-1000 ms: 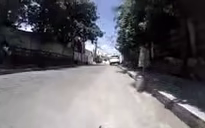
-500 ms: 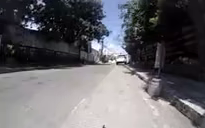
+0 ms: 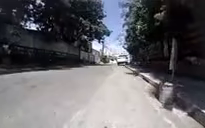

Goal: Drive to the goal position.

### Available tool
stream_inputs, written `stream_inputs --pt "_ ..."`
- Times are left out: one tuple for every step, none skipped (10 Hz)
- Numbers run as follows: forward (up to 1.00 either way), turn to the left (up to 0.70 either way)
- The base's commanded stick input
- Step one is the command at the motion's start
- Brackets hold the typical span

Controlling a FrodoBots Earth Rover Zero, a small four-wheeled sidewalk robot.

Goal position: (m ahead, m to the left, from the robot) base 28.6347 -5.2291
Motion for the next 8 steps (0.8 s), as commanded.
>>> stream_inputs --pt "0.7 0.0" --pt "0.7 0.0" --pt "0.7 0.0" --pt "0.7 0.0" --pt "0.7 0.0" --pt "0.7 0.0" --pt "0.7 0.0" --pt "0.7 0.0"
